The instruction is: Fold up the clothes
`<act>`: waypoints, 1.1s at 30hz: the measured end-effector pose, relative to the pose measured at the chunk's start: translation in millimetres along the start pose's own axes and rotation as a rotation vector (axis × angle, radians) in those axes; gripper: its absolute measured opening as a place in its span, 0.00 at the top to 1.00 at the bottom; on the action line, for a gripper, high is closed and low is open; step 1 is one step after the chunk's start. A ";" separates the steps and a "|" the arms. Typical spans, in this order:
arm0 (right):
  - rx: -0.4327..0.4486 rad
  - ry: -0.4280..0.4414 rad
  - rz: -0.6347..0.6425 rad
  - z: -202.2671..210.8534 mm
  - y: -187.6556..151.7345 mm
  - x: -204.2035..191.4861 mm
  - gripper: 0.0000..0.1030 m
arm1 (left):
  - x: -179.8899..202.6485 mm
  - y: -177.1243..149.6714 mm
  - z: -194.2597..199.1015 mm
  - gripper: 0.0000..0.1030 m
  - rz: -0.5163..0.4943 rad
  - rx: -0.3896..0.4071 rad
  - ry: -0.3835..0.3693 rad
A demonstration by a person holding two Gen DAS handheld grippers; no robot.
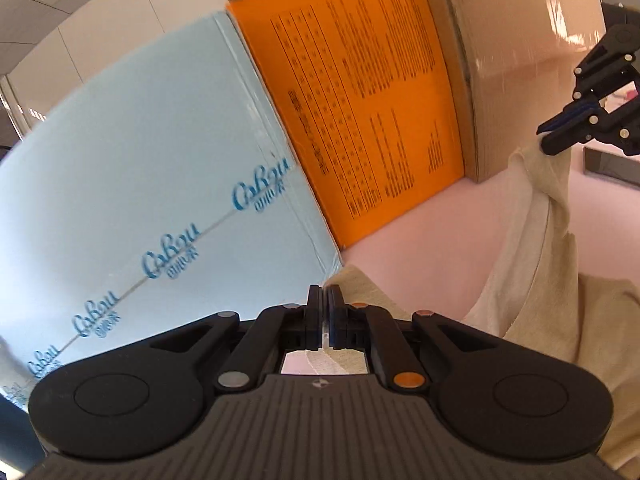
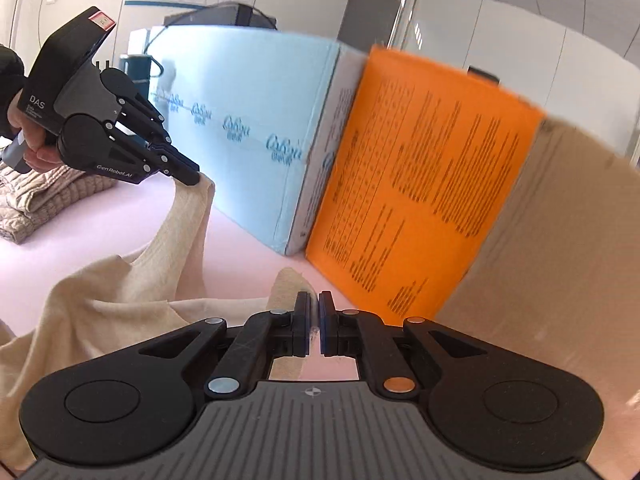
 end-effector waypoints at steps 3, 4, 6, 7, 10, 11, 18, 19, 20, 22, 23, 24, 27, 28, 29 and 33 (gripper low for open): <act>0.065 -0.076 0.070 49.8 22.5 -18.1 0.96 | -7.2 11.4 50.4 0.98 0.003 0.095 0.028; 0.085 -0.099 0.083 64.7 29.7 -23.2 0.96 | -10.2 16.1 66.2 0.98 0.002 0.128 0.037; 0.119 -0.140 0.110 92.6 43.1 -33.5 0.96 | -13.1 23.8 98.6 0.98 0.007 0.194 0.045; 0.124 -0.156 0.121 102.1 47.3 -37.9 0.96 | -13.2 26.2 112.9 0.98 0.007 0.223 0.048; 0.099 -0.170 0.071 111.7 46.5 -39.1 0.95 | -10.3 28.7 149.2 0.98 -0.002 0.280 0.048; 0.075 -0.159 0.039 109.6 42.6 -37.7 0.93 | -8.0 27.0 158.4 0.98 -0.006 0.286 0.035; -0.140 -0.029 -0.071 46.2 -16.6 -43.8 0.74 | 20.6 -17.5 182.4 0.98 0.006 0.179 -0.054; -0.161 -0.021 -0.079 35.6 -23.2 -43.9 0.75 | 25.1 -25.2 182.0 0.98 0.016 0.157 -0.068; -0.177 -0.012 -0.096 24.4 -28.4 -42.4 0.75 | 29.7 -32.0 181.2 0.98 0.026 0.136 -0.077; -0.196 0.017 -0.152 1.3 -33.5 -34.6 0.74 | 38.5 -44.2 177.0 0.98 0.053 0.093 -0.089; -0.206 0.042 -0.179 -11.9 -35.5 -30.0 0.68 | 42.0 -48.8 173.2 0.98 0.075 0.074 -0.093; -0.220 0.069 -0.193 -24.5 -37.3 -26.2 0.65 | 45.0 -52.2 170.0 0.98 0.096 0.059 -0.094; -0.257 0.144 -0.180 -59.6 -41.0 -18.1 0.63 | 49.9 -58.4 162.7 0.98 0.150 0.021 -0.086; -0.277 0.179 -0.179 -72.1 -42.5 -15.2 0.63 | 50.5 -59.2 159.6 0.98 0.163 0.011 -0.080; -0.294 0.209 -0.181 -82.2 -44.9 -12.6 0.63 | 50.2 -60.4 156.3 0.98 0.182 -0.002 -0.071; -0.332 0.281 -0.207 -115.4 -54.7 0.2 0.63 | 45.6 -61.6 144.6 0.98 0.243 -0.045 -0.027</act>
Point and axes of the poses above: each gripper's, at about its wrist camera, not at the fingertips, and z roughly against the way its jaws point, x to its right, y to its top, the point moved 2 cm from there along -z, roughly the way its jaws point, and after that the axes turned 1 degree about x, right-handed, at the moved point
